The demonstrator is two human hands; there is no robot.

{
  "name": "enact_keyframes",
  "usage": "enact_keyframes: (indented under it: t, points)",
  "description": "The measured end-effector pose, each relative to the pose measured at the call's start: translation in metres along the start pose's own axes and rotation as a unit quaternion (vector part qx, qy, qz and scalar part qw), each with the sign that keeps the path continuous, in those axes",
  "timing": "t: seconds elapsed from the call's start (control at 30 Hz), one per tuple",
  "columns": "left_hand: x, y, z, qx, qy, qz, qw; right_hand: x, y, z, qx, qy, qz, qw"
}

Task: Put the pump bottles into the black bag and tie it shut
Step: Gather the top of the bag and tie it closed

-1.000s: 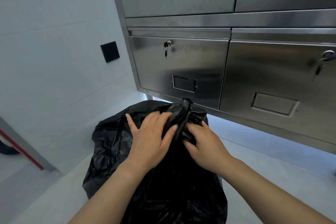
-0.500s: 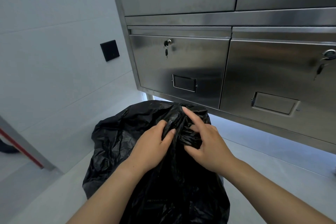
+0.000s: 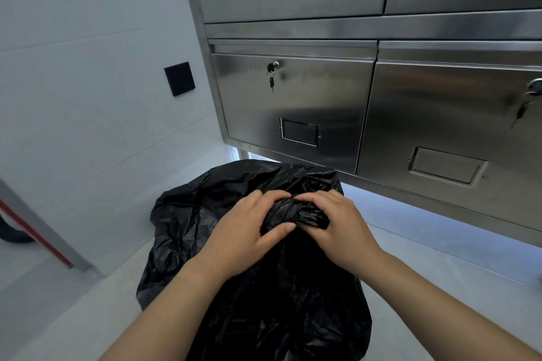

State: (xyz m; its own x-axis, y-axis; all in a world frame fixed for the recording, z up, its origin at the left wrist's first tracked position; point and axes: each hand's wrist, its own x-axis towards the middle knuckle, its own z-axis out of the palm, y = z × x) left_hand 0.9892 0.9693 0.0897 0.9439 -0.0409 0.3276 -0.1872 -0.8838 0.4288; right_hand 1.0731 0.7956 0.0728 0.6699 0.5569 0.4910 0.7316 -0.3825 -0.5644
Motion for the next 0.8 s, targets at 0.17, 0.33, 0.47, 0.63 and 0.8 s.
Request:
enact_keyframes:
  t: [0.17,0.33,0.47,0.63,0.8]
  points:
    - [0.002,-0.001,-0.004,0.005,0.009,0.015,1.000,0.001,0.002,-0.001,0.034,-0.014,-0.007,0.999]
    - [0.001,0.000,-0.003,0.016,0.023,0.019,0.999,-0.001,-0.001,-0.003,0.113,-0.038,0.048,0.992]
    - [0.001,-0.001,-0.003,-0.050,0.019,-0.006,0.999,0.002,-0.006,-0.006,0.202,-0.075,0.088,0.973]
    - [0.001,0.002,-0.002,-0.206,0.000,-0.089,0.974,0.006,-0.006,-0.013,0.314,-0.106,0.122,0.936]
    - [0.002,0.004,-0.007,-0.304,-0.015,-0.138,0.942,0.004,-0.006,-0.015,0.264,-0.099,0.099,0.954]
